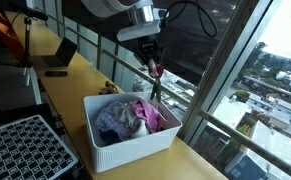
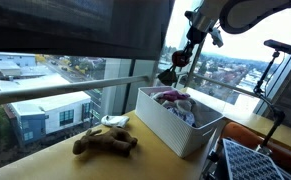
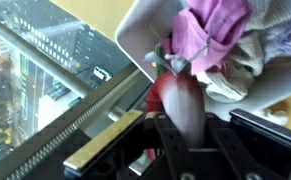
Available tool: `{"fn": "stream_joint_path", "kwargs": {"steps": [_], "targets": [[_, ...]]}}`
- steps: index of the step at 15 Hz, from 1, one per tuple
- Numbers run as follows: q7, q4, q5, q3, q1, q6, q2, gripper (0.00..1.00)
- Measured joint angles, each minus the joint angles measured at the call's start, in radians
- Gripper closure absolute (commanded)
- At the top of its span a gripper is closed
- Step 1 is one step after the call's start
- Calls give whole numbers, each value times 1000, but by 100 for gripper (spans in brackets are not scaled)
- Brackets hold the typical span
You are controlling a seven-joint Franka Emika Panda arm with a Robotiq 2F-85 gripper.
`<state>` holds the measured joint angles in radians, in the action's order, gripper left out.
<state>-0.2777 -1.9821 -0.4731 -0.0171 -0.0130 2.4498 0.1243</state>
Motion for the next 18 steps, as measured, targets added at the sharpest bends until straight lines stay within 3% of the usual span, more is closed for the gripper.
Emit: {"fn": "stream_joint_path", "kwargs": {"steps": [6, 14, 15, 16, 18], "targets": [[22, -94, 2, -40, -56, 5, 1, 96], [98, -189, 23, -17, -15, 24, 46, 96], [107, -190, 24, -14, -6, 24, 59, 89], [112, -190, 24, -12, 0, 24, 72, 64], [116, -189, 24, -12, 9, 24, 98, 53]]}}
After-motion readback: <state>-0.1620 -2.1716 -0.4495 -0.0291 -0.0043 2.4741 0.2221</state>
